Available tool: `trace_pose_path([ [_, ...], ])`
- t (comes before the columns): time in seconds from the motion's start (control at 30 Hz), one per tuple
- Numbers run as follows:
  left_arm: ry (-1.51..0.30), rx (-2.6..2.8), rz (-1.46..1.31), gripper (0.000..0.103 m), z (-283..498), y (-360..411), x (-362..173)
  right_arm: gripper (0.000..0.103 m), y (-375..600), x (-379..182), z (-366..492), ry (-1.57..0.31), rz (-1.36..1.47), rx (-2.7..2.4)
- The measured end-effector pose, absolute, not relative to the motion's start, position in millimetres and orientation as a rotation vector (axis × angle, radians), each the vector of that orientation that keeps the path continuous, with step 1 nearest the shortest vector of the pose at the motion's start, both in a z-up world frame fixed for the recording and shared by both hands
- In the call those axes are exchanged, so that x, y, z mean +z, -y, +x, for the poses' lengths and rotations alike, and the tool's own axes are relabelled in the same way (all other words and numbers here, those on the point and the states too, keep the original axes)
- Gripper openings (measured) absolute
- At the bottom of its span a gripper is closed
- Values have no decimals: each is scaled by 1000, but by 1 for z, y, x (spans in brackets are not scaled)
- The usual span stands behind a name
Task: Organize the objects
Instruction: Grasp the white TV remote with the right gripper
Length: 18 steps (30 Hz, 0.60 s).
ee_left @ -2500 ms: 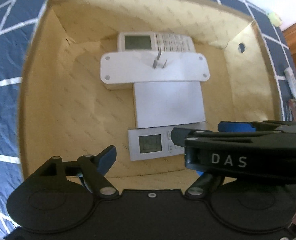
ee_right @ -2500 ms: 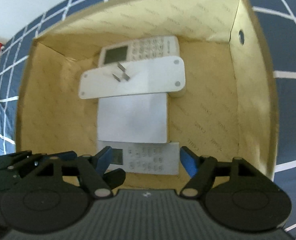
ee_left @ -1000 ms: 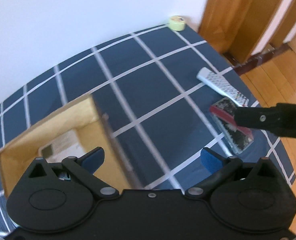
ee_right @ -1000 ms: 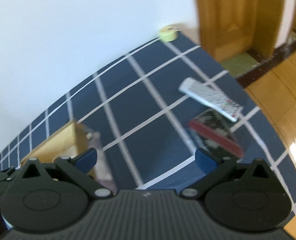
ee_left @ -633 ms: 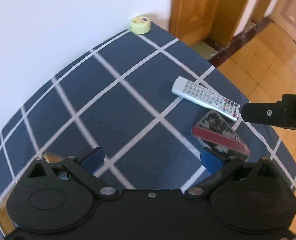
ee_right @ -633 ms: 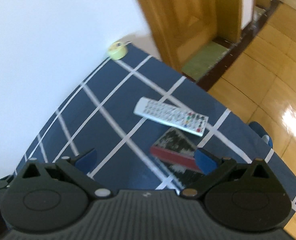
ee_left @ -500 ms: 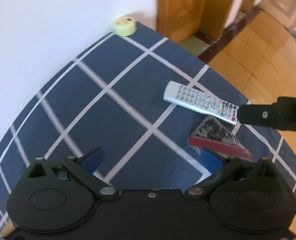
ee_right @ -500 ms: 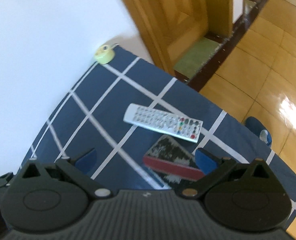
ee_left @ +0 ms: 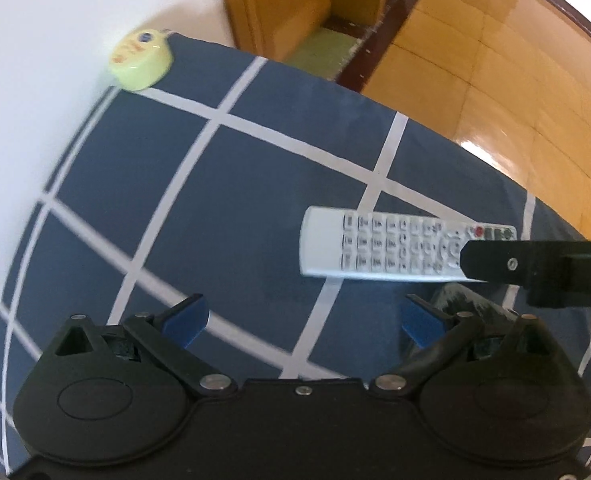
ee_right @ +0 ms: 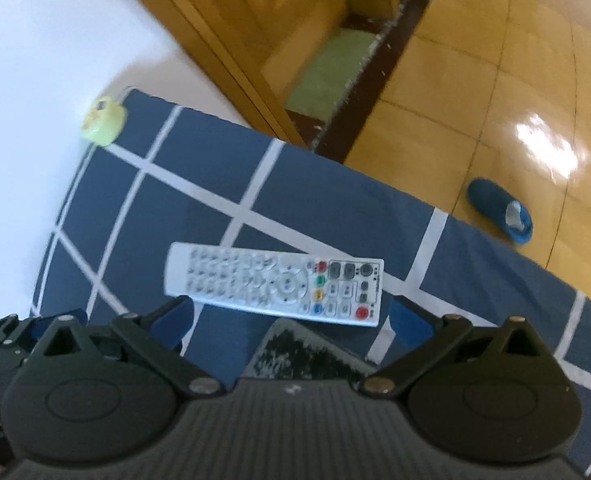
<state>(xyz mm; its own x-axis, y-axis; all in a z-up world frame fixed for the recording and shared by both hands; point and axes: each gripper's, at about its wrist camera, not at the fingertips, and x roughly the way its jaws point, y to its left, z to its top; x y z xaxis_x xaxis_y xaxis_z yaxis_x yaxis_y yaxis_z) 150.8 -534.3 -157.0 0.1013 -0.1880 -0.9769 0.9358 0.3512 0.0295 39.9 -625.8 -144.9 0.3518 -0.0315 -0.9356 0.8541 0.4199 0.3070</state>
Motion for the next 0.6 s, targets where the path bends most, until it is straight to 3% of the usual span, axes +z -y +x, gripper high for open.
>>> trace_pose_path([
  [0.6,-1254,-1101,815,103,160,569,-201,103,646,-187,57,-1120,1016,-761],
])
